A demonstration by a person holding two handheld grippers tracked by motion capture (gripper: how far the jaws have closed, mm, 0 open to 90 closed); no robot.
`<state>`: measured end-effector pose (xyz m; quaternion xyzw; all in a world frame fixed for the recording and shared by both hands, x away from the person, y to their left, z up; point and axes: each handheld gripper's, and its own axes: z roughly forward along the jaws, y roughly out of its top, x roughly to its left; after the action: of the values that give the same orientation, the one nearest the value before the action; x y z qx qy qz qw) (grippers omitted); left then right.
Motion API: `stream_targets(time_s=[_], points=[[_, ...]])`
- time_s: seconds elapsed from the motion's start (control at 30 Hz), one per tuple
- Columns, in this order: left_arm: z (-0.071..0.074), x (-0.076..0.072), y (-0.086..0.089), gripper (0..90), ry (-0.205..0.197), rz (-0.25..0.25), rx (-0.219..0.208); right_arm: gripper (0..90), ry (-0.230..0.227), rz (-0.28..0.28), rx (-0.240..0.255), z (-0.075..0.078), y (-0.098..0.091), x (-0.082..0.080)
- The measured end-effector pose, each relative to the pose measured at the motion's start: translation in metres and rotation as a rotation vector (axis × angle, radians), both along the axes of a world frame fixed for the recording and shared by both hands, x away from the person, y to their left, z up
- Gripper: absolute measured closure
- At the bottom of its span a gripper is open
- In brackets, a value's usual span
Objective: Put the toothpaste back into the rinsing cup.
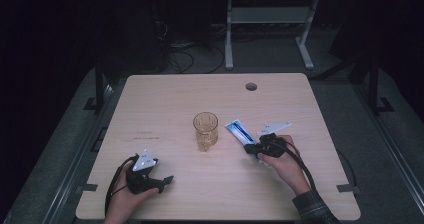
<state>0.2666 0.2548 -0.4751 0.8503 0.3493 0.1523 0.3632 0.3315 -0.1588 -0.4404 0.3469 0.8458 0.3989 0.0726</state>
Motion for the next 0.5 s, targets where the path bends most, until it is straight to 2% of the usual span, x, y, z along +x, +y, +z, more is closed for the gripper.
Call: stream_targets(time_s=[0.43,0.5], points=[[0.0,0.0,0.0,14.2,0.0,0.0,-0.001,63.3,-0.008,-0.085,0.027,0.012,-0.01,0.013],[0.0,0.0,0.0,14.2,0.0,0.0,-0.001,58.3,0.0,-0.094,0.013,0.012,-0.01,0.017]])
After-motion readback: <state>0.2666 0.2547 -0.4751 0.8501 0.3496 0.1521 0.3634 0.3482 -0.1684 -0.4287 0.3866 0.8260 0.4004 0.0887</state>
